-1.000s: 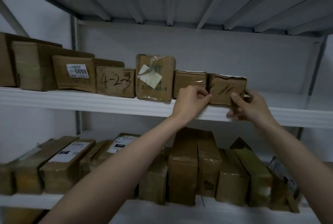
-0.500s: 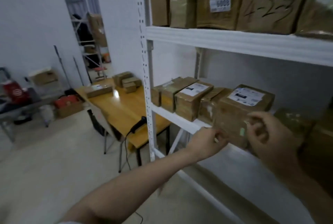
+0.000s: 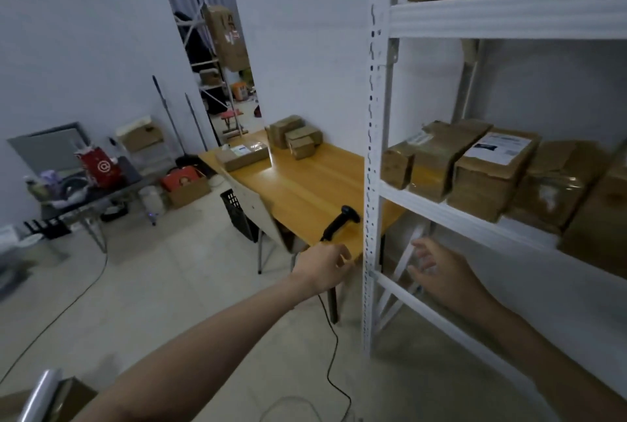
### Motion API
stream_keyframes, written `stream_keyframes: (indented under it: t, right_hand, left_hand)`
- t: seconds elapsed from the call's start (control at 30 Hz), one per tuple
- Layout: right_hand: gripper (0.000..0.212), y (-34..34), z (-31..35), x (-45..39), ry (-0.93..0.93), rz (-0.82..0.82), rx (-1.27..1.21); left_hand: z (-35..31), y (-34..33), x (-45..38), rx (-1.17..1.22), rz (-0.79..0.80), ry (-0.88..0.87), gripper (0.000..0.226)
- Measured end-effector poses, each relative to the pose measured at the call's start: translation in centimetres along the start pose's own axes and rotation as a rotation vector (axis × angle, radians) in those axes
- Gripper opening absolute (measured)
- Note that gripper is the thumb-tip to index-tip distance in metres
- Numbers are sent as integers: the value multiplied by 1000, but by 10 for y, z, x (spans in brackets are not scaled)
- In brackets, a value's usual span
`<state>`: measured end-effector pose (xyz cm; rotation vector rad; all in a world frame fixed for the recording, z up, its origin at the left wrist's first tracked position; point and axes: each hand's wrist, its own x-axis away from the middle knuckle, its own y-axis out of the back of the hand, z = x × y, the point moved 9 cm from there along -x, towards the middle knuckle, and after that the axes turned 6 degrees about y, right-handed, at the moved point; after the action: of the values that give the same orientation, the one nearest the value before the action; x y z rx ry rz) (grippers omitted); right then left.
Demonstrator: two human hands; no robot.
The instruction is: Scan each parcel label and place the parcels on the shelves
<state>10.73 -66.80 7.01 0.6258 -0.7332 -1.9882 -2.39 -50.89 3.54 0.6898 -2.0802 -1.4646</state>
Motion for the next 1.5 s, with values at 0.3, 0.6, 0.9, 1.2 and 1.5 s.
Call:
stream_keyframes:
  t: [0.3, 0.6, 0.9, 1.2, 1.5]
  right_hand:
    - [50, -139, 71, -91, -116, 22, -22]
    - [56, -189, 120, -163, -83, 73, 53]
    - [56, -229, 137, -273, -4, 147, 109]
    - [55, -230, 135, -389, 89, 143, 66]
    - [57, -237, 133, -466, 104, 110, 60]
  left_hand:
    - [178, 53, -16, -23, -6, -2, 32]
    - [288, 101, -46, -36, -93, 82, 37]
    - [330, 123, -126, -26, -107, 146, 40]
    - [317, 152, -233, -71, -141, 152, 40]
    - [341, 190, -311, -110, -173, 197, 41]
